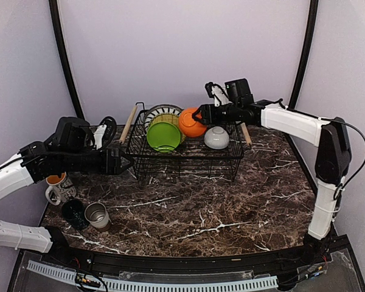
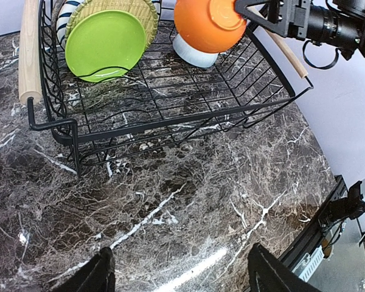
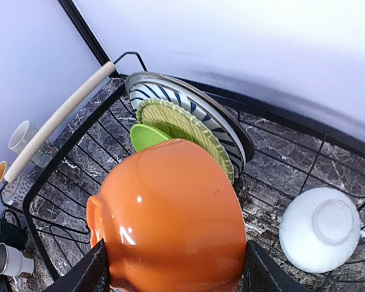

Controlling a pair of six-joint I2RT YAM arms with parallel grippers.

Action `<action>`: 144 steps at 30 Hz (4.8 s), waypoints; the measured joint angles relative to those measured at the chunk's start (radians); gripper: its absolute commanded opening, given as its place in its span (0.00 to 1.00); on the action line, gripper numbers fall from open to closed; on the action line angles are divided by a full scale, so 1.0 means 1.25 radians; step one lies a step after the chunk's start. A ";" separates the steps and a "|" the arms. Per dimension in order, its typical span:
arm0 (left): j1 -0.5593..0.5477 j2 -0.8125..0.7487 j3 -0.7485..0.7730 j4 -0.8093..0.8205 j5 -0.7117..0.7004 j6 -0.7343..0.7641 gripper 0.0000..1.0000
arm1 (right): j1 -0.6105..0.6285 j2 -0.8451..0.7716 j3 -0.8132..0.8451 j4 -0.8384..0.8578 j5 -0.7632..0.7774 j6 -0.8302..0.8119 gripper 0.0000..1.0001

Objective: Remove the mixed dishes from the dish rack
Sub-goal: Pass from the right arm to the left, then place the bowl at the center of the board, then move the bowl to the dish rack.

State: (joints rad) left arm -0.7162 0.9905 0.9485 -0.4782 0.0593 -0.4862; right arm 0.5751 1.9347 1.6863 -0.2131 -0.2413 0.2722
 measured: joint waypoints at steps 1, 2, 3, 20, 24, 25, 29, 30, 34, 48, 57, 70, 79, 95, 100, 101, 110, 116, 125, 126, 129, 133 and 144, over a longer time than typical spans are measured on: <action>0.000 0.000 0.000 0.004 0.004 -0.004 0.75 | 0.003 -0.019 -0.006 0.000 0.005 -0.016 0.58; 0.000 0.002 0.000 0.010 0.010 -0.009 0.75 | 0.006 -0.037 -0.012 0.002 0.007 -0.027 0.58; 0.000 0.005 0.000 0.022 0.023 -0.016 0.75 | 0.008 -0.053 -0.017 0.004 0.006 -0.034 0.58; 0.106 0.192 -0.002 0.615 0.360 -0.299 0.79 | 0.031 -0.143 -0.227 0.314 -0.348 0.386 0.57; 0.127 0.233 -0.026 0.756 0.380 -0.385 0.80 | 0.038 -0.143 -0.240 0.390 -0.385 0.470 0.56; 0.128 0.244 -0.031 0.785 0.385 -0.403 0.79 | 0.039 -0.143 -0.241 0.410 -0.395 0.487 0.57; 0.128 0.293 -0.042 0.898 0.411 -0.467 0.74 | 0.041 -0.143 -0.242 0.472 -0.418 0.538 0.56; 0.128 0.303 -0.045 0.928 0.417 -0.483 0.72 | 0.042 -0.143 -0.242 0.483 -0.422 0.548 0.56; 0.128 0.334 -0.053 1.061 0.448 -0.548 0.64 | 0.046 -0.142 -0.244 0.529 -0.439 0.586 0.56; 0.125 0.437 -0.066 1.396 0.502 -0.757 0.23 | 0.059 -0.087 -0.268 0.706 -0.494 0.721 0.56; 0.121 0.429 -0.074 1.458 0.518 -0.767 0.01 | 0.066 -0.089 -0.282 0.757 -0.526 0.754 0.85; 0.120 0.138 -0.111 0.901 0.492 -0.426 0.01 | -0.011 -0.211 -0.362 0.506 -0.442 0.527 0.99; 0.022 0.066 -0.006 0.269 0.266 -0.145 0.01 | -0.014 -0.260 -0.308 0.270 -0.300 0.330 0.99; -0.250 0.153 -0.018 -0.125 -0.107 -0.099 0.01 | -0.014 -0.217 -0.260 0.157 -0.246 0.258 0.99; -0.275 0.230 -0.026 -0.111 -0.114 -0.099 0.02 | -0.013 -0.211 -0.254 0.119 -0.225 0.241 0.99; -0.277 0.244 -0.030 -0.105 -0.114 -0.099 0.02 | -0.013 -0.211 -0.252 0.110 -0.219 0.236 0.99; -0.279 0.316 -0.062 -0.072 -0.109 -0.096 0.11 | -0.004 -0.138 -0.145 0.002 -0.099 0.150 0.99; -0.282 0.326 -0.071 -0.052 -0.096 -0.092 0.24 | 0.005 -0.010 0.021 -0.131 0.057 0.050 0.99; -0.284 0.317 -0.081 -0.027 -0.062 -0.079 0.49 | 0.005 0.237 0.308 -0.319 0.318 -0.107 0.99; -0.284 0.311 -0.081 -0.024 -0.060 -0.078 0.50 | 0.005 0.259 0.334 -0.338 0.339 -0.124 0.99; -0.284 0.284 -0.081 -0.019 -0.057 -0.077 0.52 | 0.005 0.314 0.399 -0.382 0.388 -0.170 0.99; -0.284 0.244 -0.081 -0.011 -0.055 -0.077 0.55 | 0.005 0.357 0.451 -0.411 0.413 -0.212 0.99; -0.284 0.194 -0.003 -0.037 -0.112 -0.031 0.66 | -0.002 0.408 0.485 -0.423 0.348 -0.221 0.89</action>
State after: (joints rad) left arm -1.0710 1.2327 0.9443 -0.5247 -0.0807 -0.5255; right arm 0.5732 2.4443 2.2925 -0.7414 0.1940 -0.0044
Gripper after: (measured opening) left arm 0.606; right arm 0.920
